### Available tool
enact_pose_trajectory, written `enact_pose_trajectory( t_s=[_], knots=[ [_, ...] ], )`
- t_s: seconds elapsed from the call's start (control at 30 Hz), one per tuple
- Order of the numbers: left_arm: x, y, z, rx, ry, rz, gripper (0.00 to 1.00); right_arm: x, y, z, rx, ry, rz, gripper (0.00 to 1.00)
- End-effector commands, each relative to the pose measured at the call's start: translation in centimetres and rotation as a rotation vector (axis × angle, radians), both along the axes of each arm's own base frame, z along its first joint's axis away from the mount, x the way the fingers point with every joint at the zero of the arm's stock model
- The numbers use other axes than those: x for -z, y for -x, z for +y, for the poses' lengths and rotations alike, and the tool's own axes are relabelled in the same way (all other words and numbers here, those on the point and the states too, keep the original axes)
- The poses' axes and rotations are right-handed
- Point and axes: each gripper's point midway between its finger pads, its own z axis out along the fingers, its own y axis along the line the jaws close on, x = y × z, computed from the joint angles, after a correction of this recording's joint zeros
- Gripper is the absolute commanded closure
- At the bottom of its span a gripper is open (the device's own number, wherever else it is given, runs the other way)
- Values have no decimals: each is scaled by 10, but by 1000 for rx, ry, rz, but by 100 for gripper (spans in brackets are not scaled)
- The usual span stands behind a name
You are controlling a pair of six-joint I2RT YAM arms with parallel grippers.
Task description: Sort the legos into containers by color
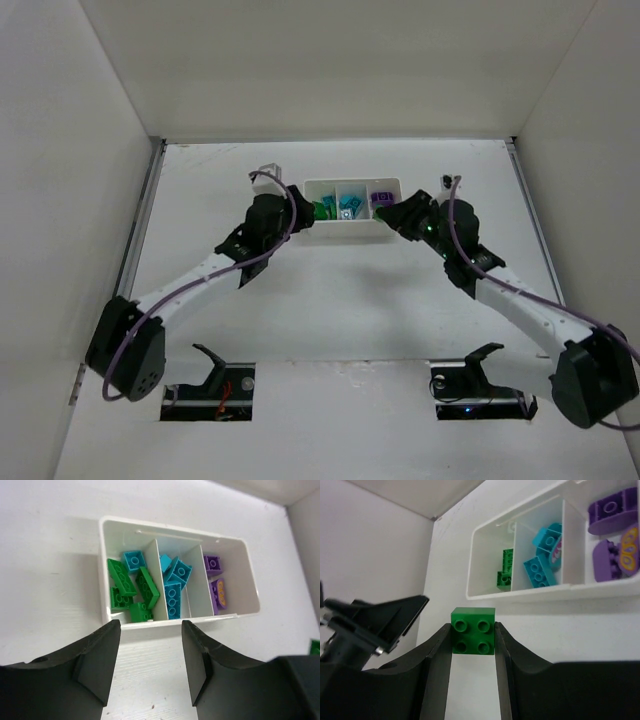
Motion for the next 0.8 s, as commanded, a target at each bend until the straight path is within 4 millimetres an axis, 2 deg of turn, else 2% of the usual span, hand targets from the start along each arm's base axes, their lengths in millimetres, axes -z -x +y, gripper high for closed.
enact_pose_trajectory(
  t_s=[0.0, 0.17, 0.23, 0.4, 0.5, 0.57, 0.67, 0.77],
  knots=[
    [-7, 14, 33, -93, 53, -57, 50, -23, -23, 25, -21, 42, -81, 69],
    [35, 47, 74, -173, 76, 10, 44, -6, -49, 75, -97, 118, -54, 68],
    [46, 56, 91, -210, 74, 29, 42, 2, -59, 88, -110, 149, -45, 68],
    [59, 74, 133, -319, 112, 47, 34, 11, -88, 112, -119, 178, -25, 67],
    [66, 82, 144, -344, 107, 70, 25, 17, -104, 121, -113, 189, -15, 66],
    [70, 86, 148, -358, 108, 80, 0, 24, -112, 124, -100, 198, 1, 63],
    [75, 91, 149, -356, 100, 94, 0, 25, -118, 127, -91, 192, 8, 53],
    [77, 92, 150, -362, 99, 93, 0, 8, -117, 126, -84, 171, -16, 40]
  ],
)
